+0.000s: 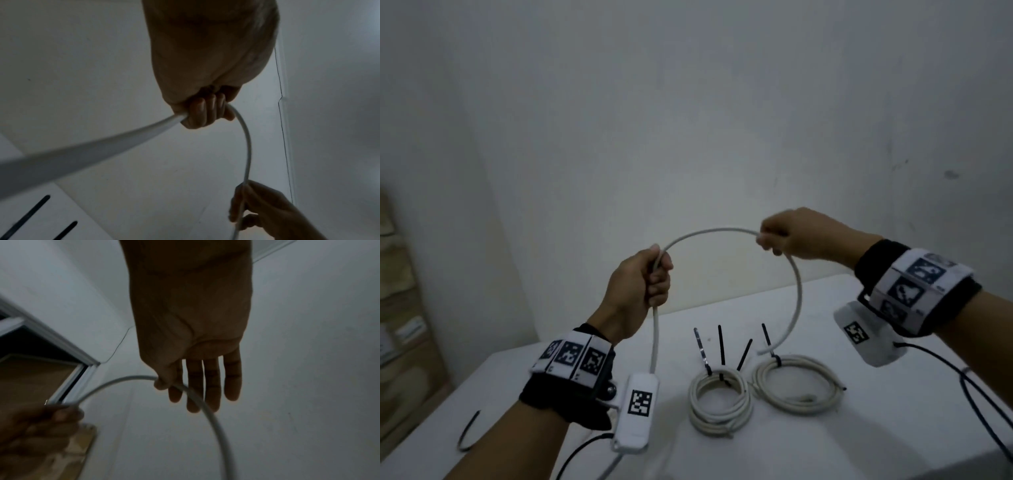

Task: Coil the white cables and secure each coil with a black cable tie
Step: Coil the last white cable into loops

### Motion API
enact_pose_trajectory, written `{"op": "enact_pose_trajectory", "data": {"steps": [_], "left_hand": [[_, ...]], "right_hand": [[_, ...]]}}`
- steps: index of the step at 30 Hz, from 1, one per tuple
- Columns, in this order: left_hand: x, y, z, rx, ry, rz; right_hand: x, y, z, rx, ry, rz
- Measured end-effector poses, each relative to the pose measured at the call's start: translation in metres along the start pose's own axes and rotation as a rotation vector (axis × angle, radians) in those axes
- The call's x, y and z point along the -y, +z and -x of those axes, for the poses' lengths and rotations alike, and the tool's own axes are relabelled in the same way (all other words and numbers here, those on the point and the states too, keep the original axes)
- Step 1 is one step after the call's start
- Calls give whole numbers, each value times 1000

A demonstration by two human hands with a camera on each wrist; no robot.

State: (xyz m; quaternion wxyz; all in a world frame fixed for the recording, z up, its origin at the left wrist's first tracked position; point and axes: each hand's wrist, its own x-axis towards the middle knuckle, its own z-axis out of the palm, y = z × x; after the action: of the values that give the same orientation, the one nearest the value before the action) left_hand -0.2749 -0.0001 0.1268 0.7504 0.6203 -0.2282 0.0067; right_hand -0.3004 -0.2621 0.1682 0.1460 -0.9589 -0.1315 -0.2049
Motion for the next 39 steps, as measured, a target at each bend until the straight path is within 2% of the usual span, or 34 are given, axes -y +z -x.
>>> {"op": "enact_pose_trajectory", "data": {"steps": [2,3,6,8,11,13,17,21,25,32,36,39], "left_hand": [[6,6,11,-12,19,-13],[8,9,15,-18,31,-10],[6,13,24,-38,64,-13],[7,12,28,-51,108,-118],[14,8,34,-100,143,-326],[20,5,35,-138,129,-355],[31,2,33,-195,92,-272],[40,0,30,-194,10,-113],[42,-4,30,-160,-102,46],[51,-18,26,-26,-191,342],[59,-23,28,52,-175,309],[67,-23,27,47,-163,224]], "right_hand": [[-4,16,15,98,49,83],[-4,24,22,158,86,37],[-1,46,41,370,192,-241],[-1,57,51,416,198,-464],[-2,64,62,339,181,-857],[-1,71,66,291,177,-1029],[15,100,71,162,273,-1257],[39,135,71,92,454,-1477],[53,158,66,76,607,-1618],[63,175,59,61,746,-1866],[64,179,59,71,774,-1919],[66,179,61,78,707,-1833]]}}
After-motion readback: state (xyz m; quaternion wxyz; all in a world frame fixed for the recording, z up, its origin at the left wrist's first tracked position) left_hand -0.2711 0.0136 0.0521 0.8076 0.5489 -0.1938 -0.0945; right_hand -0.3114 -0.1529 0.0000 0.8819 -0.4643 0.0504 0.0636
